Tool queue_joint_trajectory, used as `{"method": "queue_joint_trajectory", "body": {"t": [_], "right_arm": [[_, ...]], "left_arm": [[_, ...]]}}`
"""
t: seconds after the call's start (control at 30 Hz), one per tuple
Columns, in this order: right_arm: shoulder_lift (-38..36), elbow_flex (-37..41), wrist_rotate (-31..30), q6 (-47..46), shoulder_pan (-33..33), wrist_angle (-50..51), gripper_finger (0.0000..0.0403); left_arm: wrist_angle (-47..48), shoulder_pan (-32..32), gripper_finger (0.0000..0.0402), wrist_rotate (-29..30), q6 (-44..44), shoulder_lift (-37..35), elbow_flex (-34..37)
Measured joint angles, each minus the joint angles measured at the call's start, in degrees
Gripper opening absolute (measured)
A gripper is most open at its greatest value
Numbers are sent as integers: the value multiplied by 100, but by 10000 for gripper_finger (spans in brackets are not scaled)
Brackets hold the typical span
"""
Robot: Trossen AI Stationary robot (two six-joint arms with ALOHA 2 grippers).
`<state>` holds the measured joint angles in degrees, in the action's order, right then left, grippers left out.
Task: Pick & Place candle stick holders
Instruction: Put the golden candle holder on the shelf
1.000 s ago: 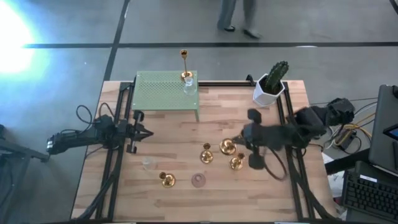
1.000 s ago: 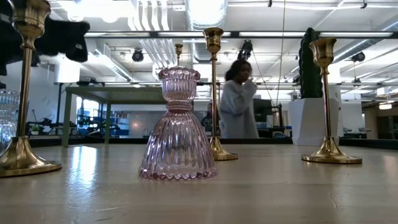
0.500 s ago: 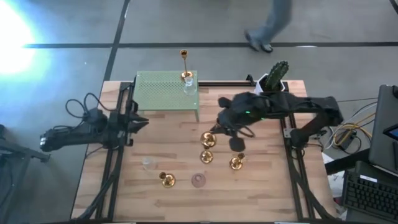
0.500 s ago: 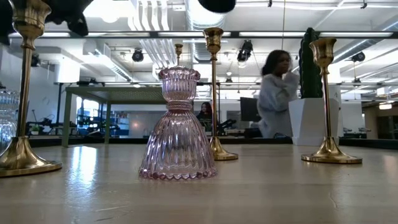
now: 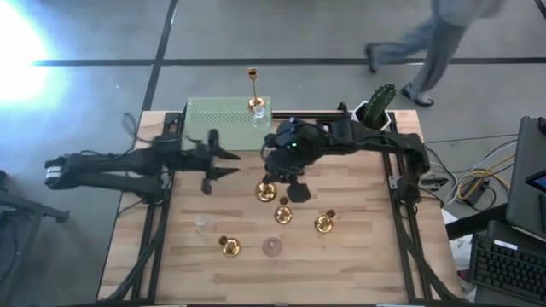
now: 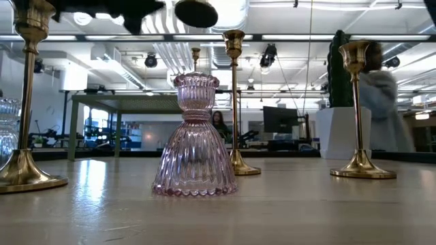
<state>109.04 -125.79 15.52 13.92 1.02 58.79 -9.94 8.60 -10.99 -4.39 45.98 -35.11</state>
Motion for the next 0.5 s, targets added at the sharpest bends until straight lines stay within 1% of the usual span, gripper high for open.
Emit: {"method": "queue_joint_trajectory", "body": {"t": [0.07, 0.17, 0.2, 0.3, 0.4, 0.5], "right_arm": [[231, -343, 2, 98, 2, 175, 11], [518, -851, -1, 187, -16, 468, 11], [571, -935, -21, 196, -40, 537, 11], [492, -765, -95, 149, -131, 600, 11], [405, -672, -374, 130, -190, 530, 11], [356, -655, -497, 150, -211, 210, 11]], "left_arm": [[141, 0, 168, -139, -110, 322, -161], [-72, 0, 174, -407, -225, 635, -488], [-7, 0, 174, -493, -279, 702, -536], [98, -7, 174, -698, -327, 881, -610], [14, -7, 175, -810, -329, 917, -680], [64, -9, 175, -980, -320, 999, -697]]}}
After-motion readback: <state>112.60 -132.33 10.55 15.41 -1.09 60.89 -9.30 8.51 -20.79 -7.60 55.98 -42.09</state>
